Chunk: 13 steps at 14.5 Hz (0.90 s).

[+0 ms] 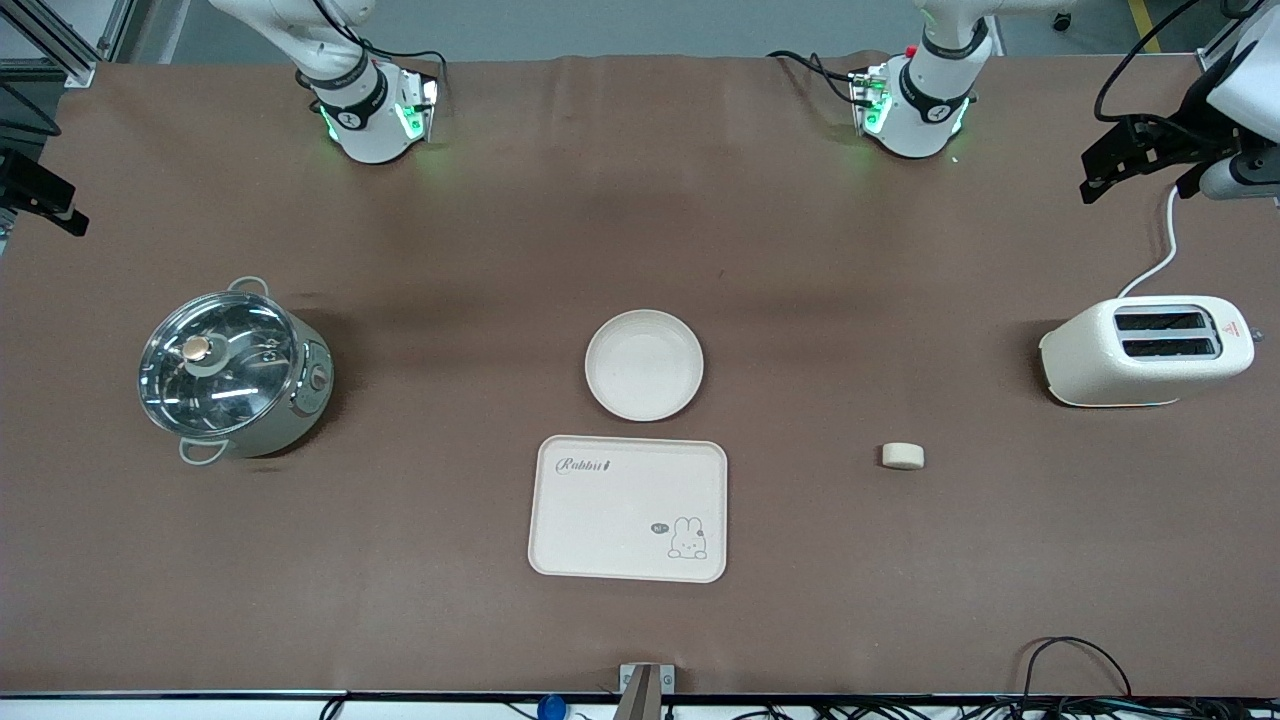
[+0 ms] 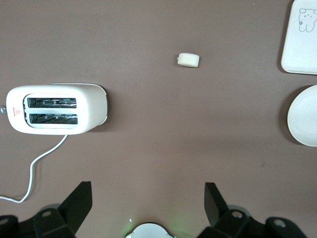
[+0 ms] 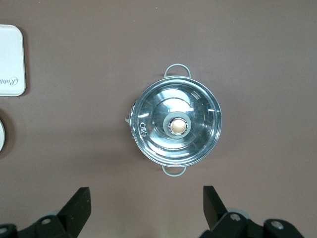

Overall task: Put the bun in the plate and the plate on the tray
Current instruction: 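Reach the left gripper down toward the cream bun beside the toaster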

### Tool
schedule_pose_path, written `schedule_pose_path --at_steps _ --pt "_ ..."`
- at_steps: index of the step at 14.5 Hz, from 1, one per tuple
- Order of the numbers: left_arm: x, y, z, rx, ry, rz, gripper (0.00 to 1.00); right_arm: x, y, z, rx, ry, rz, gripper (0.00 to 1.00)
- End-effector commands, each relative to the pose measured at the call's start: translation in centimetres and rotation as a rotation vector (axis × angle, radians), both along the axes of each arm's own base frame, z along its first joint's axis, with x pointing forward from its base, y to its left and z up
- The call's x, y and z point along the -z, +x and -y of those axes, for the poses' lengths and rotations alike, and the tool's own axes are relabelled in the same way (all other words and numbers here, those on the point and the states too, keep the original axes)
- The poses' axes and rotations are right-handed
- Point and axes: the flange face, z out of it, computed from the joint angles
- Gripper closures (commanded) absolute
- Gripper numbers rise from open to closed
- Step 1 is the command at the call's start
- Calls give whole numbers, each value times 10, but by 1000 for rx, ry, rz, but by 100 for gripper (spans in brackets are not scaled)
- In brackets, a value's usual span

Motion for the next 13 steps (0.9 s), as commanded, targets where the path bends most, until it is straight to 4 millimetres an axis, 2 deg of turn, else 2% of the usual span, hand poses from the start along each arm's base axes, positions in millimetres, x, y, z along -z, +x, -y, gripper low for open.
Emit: schedule_pose_path --at_steps 1,3,7,8,11,13 --pt "-7 2 0 17 -12 6 0 -1 -1 5 -2 -3 -3 0" --pt "-7 2 2 4 -10 6 0 -1 -1 4 -2 -2 -3 0" --pt "30 30 5 -3 -10 -41 0 3 0 4 0 15 -8 0" --pt "34 35 5 -23 -9 -21 0 4 1 4 0 16 -8 0" --pt "73 66 12 -152 -10 -27 0 12 4 5 2 22 -17 0" --pt "114 91 20 -262 -10 -41 0 22 8 1 3 68 -31 0"
